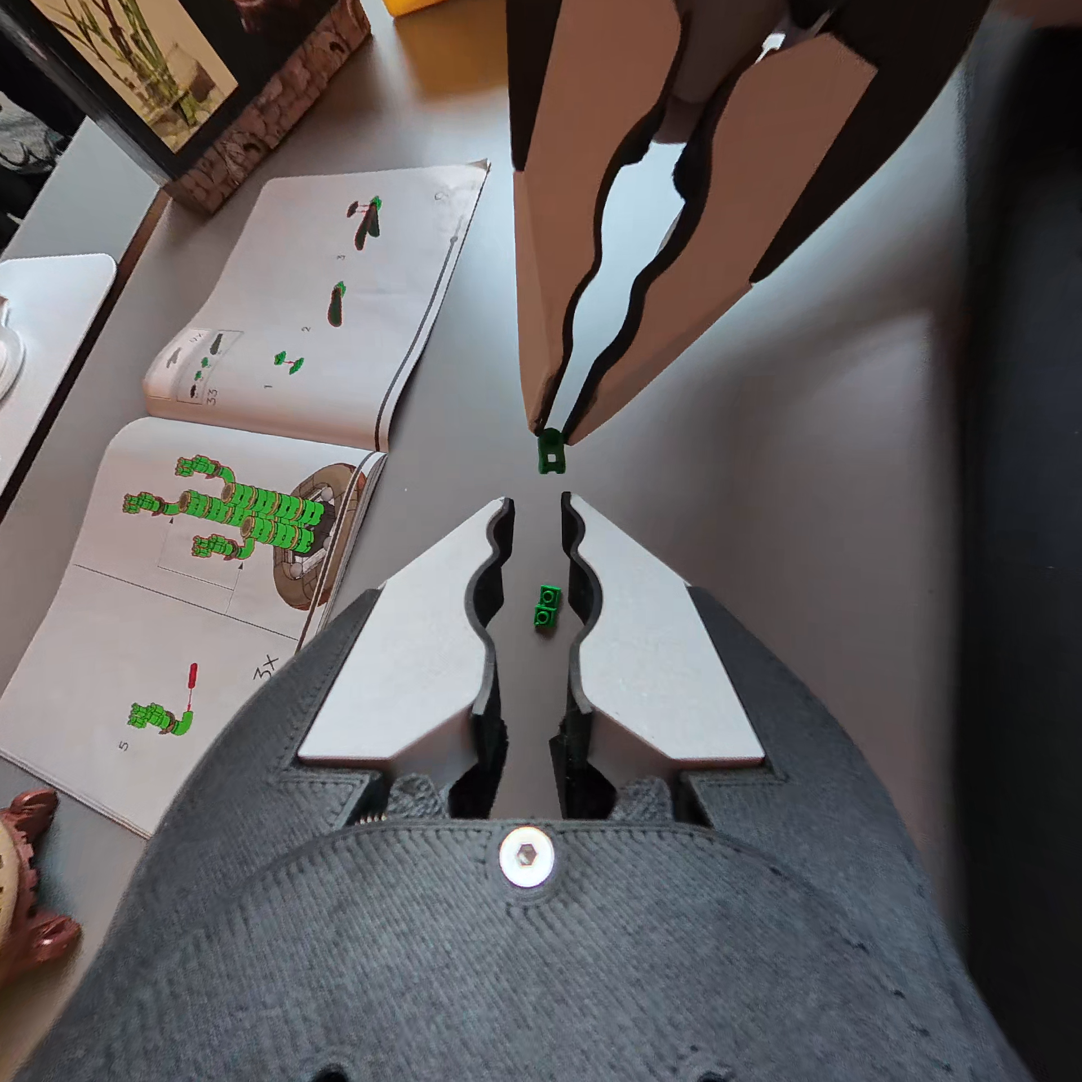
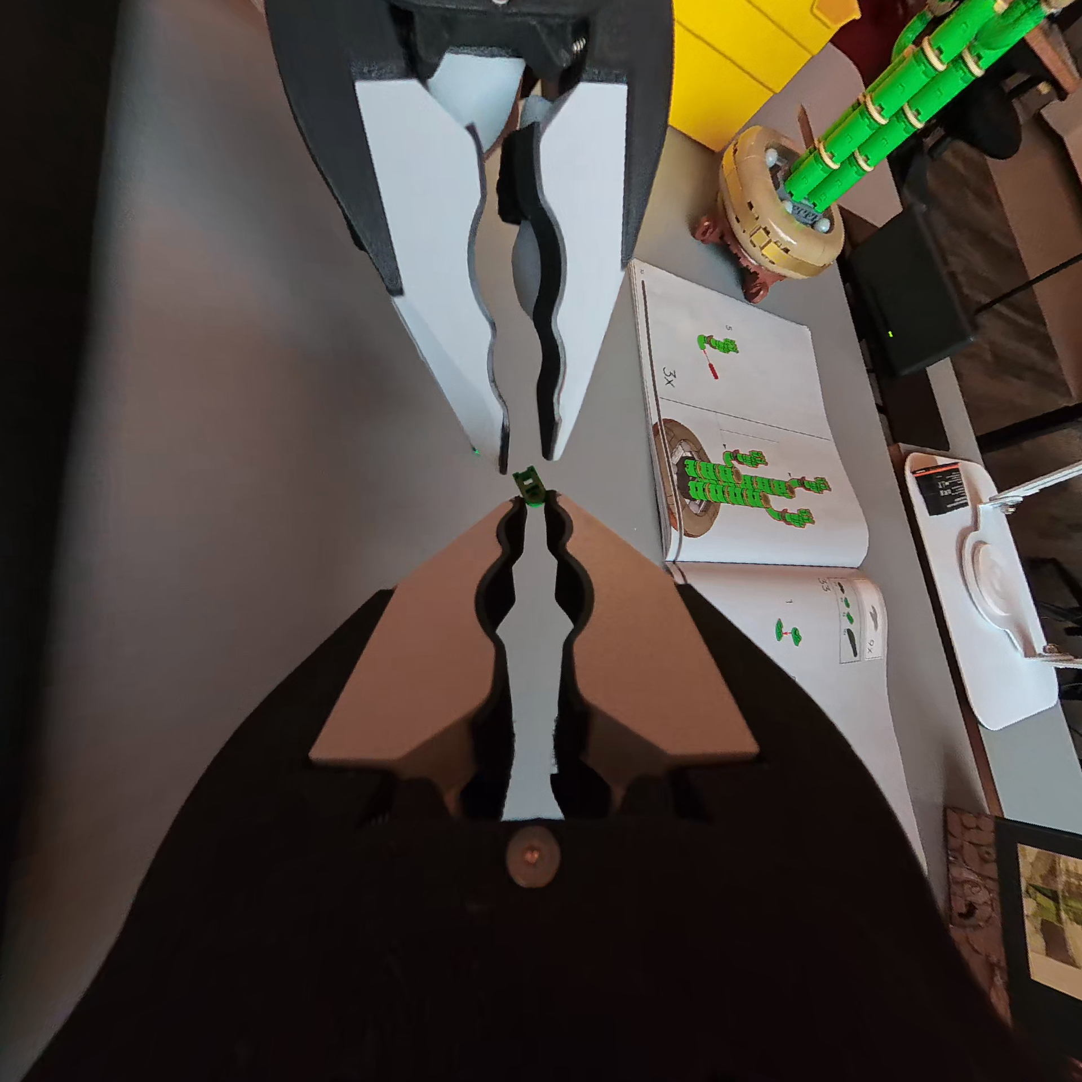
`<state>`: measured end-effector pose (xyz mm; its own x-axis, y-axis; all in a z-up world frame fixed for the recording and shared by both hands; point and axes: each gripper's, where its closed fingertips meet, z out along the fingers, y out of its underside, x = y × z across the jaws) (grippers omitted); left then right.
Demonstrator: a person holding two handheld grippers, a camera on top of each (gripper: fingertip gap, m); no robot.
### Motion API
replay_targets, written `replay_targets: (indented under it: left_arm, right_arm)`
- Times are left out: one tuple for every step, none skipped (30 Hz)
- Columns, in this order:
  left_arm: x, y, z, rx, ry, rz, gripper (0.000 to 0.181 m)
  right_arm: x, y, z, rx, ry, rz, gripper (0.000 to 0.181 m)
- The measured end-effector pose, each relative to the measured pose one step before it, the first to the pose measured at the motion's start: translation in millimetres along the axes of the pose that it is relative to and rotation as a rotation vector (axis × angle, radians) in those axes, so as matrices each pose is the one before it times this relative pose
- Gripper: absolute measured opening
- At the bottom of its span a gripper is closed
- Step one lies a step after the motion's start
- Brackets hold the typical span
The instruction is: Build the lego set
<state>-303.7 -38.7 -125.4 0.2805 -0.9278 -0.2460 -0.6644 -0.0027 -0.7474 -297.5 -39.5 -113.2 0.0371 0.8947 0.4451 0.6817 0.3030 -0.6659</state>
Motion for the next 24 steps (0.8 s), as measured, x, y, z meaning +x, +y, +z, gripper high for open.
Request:
replay_targets:
  left_arm:
    - [1.25,-0.41,0.97,0.0,0.0019,0.0038,0.016]
    - [2.09,-1.16,0.67,0.0036,0.007,0.0034,0.016]
    - [1.39,-0.77,0.59,0.0008,0.0036,0.0026,0.016]
    - [1.11,-0.23,0.69,-0.0025,0.0015,0.0043,0.016]
    - [0.33,0.34,0.64,-0.005,-0.0027,0.0044,0.016]
    - [-0.33,0.42,0.62,-0.0052,-0.0061,0.0041,0.016]
    - [-0.05,0.12,0.49,-0.0022,-0.0046,0.0043,0.015]
    - [0.14,-0.28,0.28,0.0005,-0.0023,0.004,0.014]
    - [-0.37,-0.51,0.2,0.0016,-0.0052,0.003,0.012]
    - [-0.5,-0.37,0.03,0.0011,-0.0045,0.0024,0.01]
    - [0.07,-0.06,0.05,0.0009,-0.0004,0.0013,0.009]
    - [0.3,0.06,0.33,0.0001,0.0012,0.0001,0.008]
    - [0.24,0.44,0.44,-0.003,0.0004,0.0013,0.008]
    - [0.01,0.33,0.34,-0.0023,-0.0024,0.0041,0.008]
    - [-0.07,-0.06,0.25,-0.0006,-0.0033,0.0054,0.008]
    - [-0.27,-0.19,0.12,-0.0002,-0.0039,0.0044,0.008]
    - [0.18,0.0,0.17,-0.001,-0.0012,0.0026,0.008]
    - [0.22,0.13,0.22,-0.0019,0.0003,0.0011,0.007]
    - [-0.15,-0.08,0.1,-0.0009,-0.0018,0.001,0.007]
    - [-0.58,-0.57,-0.31,0.0025,-0.0036,-0.0004,0.007]
    - [-0.8,-1.25,-0.93,0.0077,-0.0019,-0.0047,0.007]
    - [-1.42,-2.89,-1.7,0.0184,-0.0013,-0.0136,0.007]
    - [-1.87,-5.28,-2.77,0.0342,0.0013,-0.0269,0.007]
    - [-1.71,-7.77,-3.83,0.0487,0.0106,-0.0422,0.007]
  right_arm:
    - [-0.88,0.61,0.94,-0.0061,-0.0011,-0.0036,0.006]
    - [-0.79,0.86,1.04,-0.0075,-0.001,-0.0028,0.006]
    - [-0.24,0.59,0.94,-0.0062,0.0023,-0.0027,0.006]
    - [0.03,0.51,0.85,-0.0056,0.003,-0.0013,0.006]
    - [-0.27,0.18,0.52,-0.0036,0.0012,-0.0012,0.006]
    - [-0.09,-0.53,0.25,0.0004,0.002,-0.0001,0.006]
    - [-0.11,-0.76,0.15,0.0016,0.0007,0.0022,0.006]
    - [-0.32,-0.55,0.1,0.001,-0.0014,0.0035,0.006]
    - [-0.73,-0.77,0.04,0.0031,-0.0044,0.0041,0.006]
    - [0.12,-0.04,0.12,0.0006,-0.0004,0.0064,0.006]
    - [0.2,0.9,0.38,-0.004,-0.0012,0.0056,0.006]
    - [-0.28,0.91,0.35,-0.0029,-0.005,0.0063,0.006]
    - [-0.17,0.28,0.2,0.0001,-0.0025,0.0046,0.006]
    - [0.13,0.39,0.17,-0.0018,-0.001,0.0019,0.006]
    - [0.12,0.75,0.2,-0.0047,0.0001,0.0017,0.006]
    - [0.22,0.33,0.06,-0.002,0.0011,0.001,0.006]
    - [0.03,-0.11,0.0,0.0005,-0.0002,0.001,0.006]
    - [-0.08,0.05,-0.01,0.0003,-0.0018,0.002,0.006]
    - [0.57,-0.41,-0.38,0.0046,0.0008,0.0041,0.006]
    - [1.02,-1.53,-0.97,0.0136,0.0008,0.0066,0.006]
    - [1.31,-3.19,-1.83,0.0256,-0.0009,0.0139,0.006]
    - [2.44,-4.17,-2.96,0.0343,0.0004,0.02,0.006]
    - [3.13,-5.32,-4.21,0.0428,-0.0022,0.0287,0.008]
    - [3.64,-7.13,-5.27,0.0553,-0.0057,0.0418,0.01]
